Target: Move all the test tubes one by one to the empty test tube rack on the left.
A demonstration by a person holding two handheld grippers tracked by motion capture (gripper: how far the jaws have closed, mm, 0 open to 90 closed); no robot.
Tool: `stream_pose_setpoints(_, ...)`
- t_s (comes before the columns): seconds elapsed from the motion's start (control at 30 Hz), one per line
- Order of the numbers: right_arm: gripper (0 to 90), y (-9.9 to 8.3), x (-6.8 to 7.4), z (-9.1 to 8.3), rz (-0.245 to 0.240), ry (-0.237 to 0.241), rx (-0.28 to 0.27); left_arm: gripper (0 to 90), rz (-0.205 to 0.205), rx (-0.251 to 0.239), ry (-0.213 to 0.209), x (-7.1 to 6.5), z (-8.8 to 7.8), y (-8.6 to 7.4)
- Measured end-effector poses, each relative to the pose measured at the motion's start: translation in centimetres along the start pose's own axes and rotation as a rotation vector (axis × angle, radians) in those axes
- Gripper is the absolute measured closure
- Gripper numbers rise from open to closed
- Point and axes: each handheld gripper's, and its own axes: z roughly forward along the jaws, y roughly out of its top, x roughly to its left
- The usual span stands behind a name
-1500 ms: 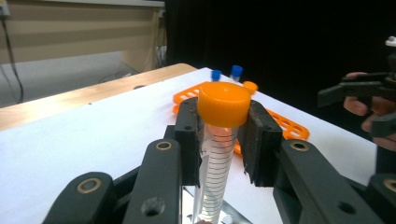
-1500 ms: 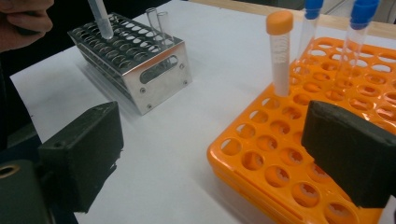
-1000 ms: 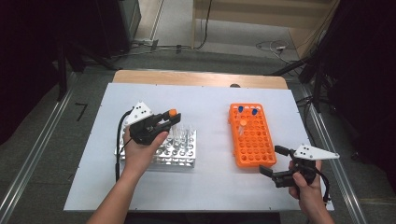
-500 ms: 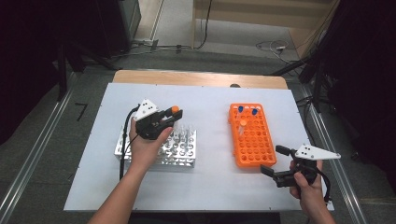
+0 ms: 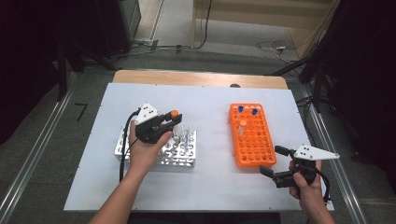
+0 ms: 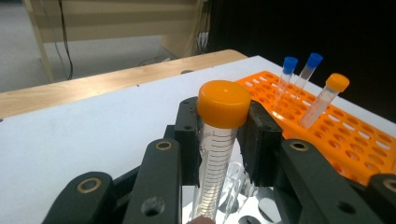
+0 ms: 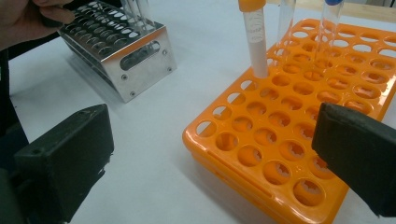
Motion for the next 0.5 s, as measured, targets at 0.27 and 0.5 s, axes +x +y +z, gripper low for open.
stream_pose_setpoints(0.27,0.0,-0.05,-0.01,0.1,-0.001,0.002,0.004,70.5,0.001,0.038,0.02,-0.24,0.35,-0.25)
stream_pose_setpoints(0.5,0.0,-0.09,-0.05,0.12,0.0,0.002,0.006,70.3,-0.001,0.083,0.029,-0.31,0.48,-0.61)
